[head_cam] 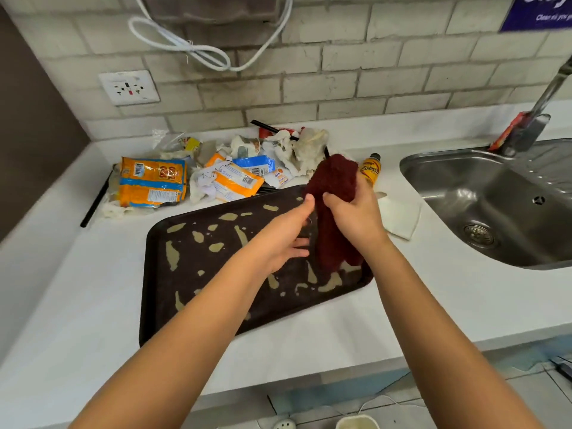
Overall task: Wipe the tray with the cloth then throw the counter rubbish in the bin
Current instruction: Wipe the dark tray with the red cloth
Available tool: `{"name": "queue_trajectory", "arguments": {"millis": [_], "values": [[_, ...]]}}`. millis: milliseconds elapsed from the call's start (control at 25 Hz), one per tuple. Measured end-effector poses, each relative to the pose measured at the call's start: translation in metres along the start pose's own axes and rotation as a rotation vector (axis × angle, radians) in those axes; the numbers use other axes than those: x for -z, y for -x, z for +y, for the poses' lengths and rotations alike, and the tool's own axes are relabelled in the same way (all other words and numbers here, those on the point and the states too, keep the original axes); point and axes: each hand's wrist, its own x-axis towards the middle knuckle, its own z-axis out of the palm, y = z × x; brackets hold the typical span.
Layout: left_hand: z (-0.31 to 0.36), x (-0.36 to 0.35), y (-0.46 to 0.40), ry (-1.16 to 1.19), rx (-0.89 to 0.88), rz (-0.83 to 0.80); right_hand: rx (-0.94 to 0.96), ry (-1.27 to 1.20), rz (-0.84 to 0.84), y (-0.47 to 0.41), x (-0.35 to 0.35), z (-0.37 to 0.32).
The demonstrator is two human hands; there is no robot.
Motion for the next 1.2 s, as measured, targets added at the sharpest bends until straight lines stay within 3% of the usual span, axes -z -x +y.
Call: {"name": "queue_trajectory", "arguments": {"millis": [80, 120, 280, 400, 520, 640, 720, 840, 920, 1080, 1200], "values": [[0.001, 0.011, 0.000, 0.261, 0.084, -0.186, 0.092, 0.124, -0.081, 0.003, -0.028, -0.005], [0.000, 0.016, 0.000, 0.419, 0.074, -0.198, 0.115, 0.188, -0.133, 0.006, -0.040, -0.007], [-0.001, 0.037, -0.009, 0.869, -0.091, -0.020, 0.187, 0.395, -0.426, 0.019, -0.070, -0.008], [0.002, 0.054, -0.022, 0.828, -0.181, 0.052, 0.165, 0.336, -0.560, 0.019, -0.070, -0.002], [0.009, 0.062, -0.036, 0.722, -0.133, 0.045, 0.151, 0.213, -0.396, 0.004, -0.057, 0.018], [0.021, 0.069, -0.059, 0.525, -0.157, 0.134, 0.054, 0.408, 0.005, -0.015, -0.026, 0.058], [0.031, 0.071, -0.076, 0.196, -0.175, 0.256, -0.128, 0.620, 0.131, -0.019, -0.003, 0.085], [0.037, 0.062, -0.102, -0.612, -0.358, 0.495, -0.421, 0.745, 0.035, -0.016, 0.015, 0.113], [0.035, 0.050, -0.122, -0.954, -0.331, 0.511, -0.408, 0.807, -0.021, -0.013, 0.015, 0.127], [0.008, 0.030, -0.161, -1.276, 0.030, 0.364, -0.276, 0.816, -0.023, -0.009, 0.020, 0.135], [0.008, 0.030, -0.177, -1.325, 0.072, 0.263, -0.292, 0.678, -0.022, -0.009, 0.026, 0.136]]}}
